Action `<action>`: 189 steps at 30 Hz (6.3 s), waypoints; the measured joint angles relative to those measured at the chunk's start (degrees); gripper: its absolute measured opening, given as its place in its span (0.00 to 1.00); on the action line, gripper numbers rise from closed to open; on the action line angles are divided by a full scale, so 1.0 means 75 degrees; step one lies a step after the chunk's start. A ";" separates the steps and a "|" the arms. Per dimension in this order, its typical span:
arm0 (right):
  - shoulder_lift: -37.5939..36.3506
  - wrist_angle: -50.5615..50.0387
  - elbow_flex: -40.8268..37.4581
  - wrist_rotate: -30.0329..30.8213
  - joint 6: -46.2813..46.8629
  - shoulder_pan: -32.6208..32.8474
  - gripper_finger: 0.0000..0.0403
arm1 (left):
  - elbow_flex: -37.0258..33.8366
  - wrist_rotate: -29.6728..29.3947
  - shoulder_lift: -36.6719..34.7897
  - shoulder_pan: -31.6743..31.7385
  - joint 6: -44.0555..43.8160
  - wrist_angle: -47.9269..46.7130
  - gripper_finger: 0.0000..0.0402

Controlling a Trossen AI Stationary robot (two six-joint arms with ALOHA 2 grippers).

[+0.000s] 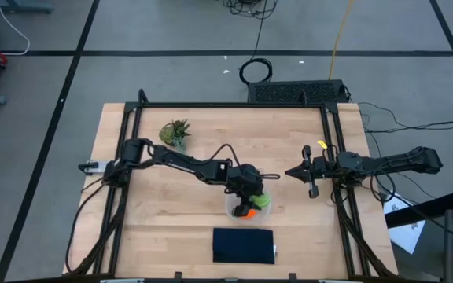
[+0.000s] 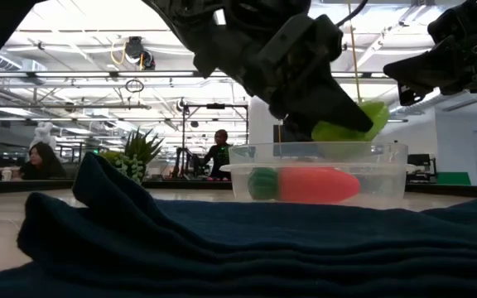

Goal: Pick and placing Produce into tupperware
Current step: Put the green star fruit into the transparent bin, then return to Home Position

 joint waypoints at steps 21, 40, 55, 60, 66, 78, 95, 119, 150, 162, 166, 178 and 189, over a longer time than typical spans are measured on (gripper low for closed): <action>0.0017 -0.0072 0.0000 -0.0001 0.0004 0.0000 0.00 | -0.0006 0.0186 0.0489 -0.0118 0.1031 0.0252 0.59; 0.0017 -0.0076 -0.0001 -0.0001 0.0001 0.0000 0.00 | -0.0006 0.0137 0.0489 -0.0104 0.1423 0.0180 0.60; 0.0017 -0.0079 0.0000 -0.0001 0.0007 0.0000 0.00 | -0.0006 0.0582 0.0524 -0.0060 0.1194 0.0141 0.60; 0.0017 -0.0079 0.0000 -0.0001 0.0007 0.0000 0.00 | -0.0006 0.0585 0.0524 -0.0060 0.1221 0.0112 0.66; 0.0017 -0.0079 0.0002 -0.0001 0.0007 0.0000 0.00 | -0.0006 0.0531 0.0524 -0.0060 0.1263 0.0121 0.73; 0.0015 -0.0082 -0.0001 -0.0001 -0.0009 0.0000 0.00 | 0.0869 0.0373 0.0378 -0.0123 0.1498 -0.0901 0.73; -0.0070 -0.0039 -0.0001 -0.0001 0.0406 0.0000 0.00 | 0.2110 -0.1709 -0.1846 -0.0074 0.2512 -0.4178 0.04; -0.0254 0.0657 -0.0001 0.0303 0.0524 0.0000 0.00 | -0.5280 -0.4727 -0.8267 -0.0576 0.1777 0.0776 0.00; -0.0256 0.0475 -0.0001 0.0398 0.0061 -0.0003 0.00 | -0.9910 -0.3941 -1.2253 0.1158 0.0978 0.3480 0.00; -0.0259 0.0355 -0.0001 0.0398 0.0205 -0.0003 0.00 | -0.9876 -0.2928 -1.3671 0.0526 0.1178 0.2792 0.00; -0.0262 0.0329 0.0001 0.0398 0.0205 -0.0003 0.00 | -0.9876 -0.3524 -1.4046 -0.0102 0.1805 0.1923 0.00; -0.0259 0.0326 0.0000 0.0395 -0.0025 -0.0003 0.00 | -0.9879 -0.2674 -1.4747 0.0239 0.2377 0.0033 0.00; -0.0259 0.0342 -0.0001 0.0395 0.0013 -0.0003 0.00 | -0.9890 -0.2011 -1.5017 0.0564 0.2236 -0.0040 0.00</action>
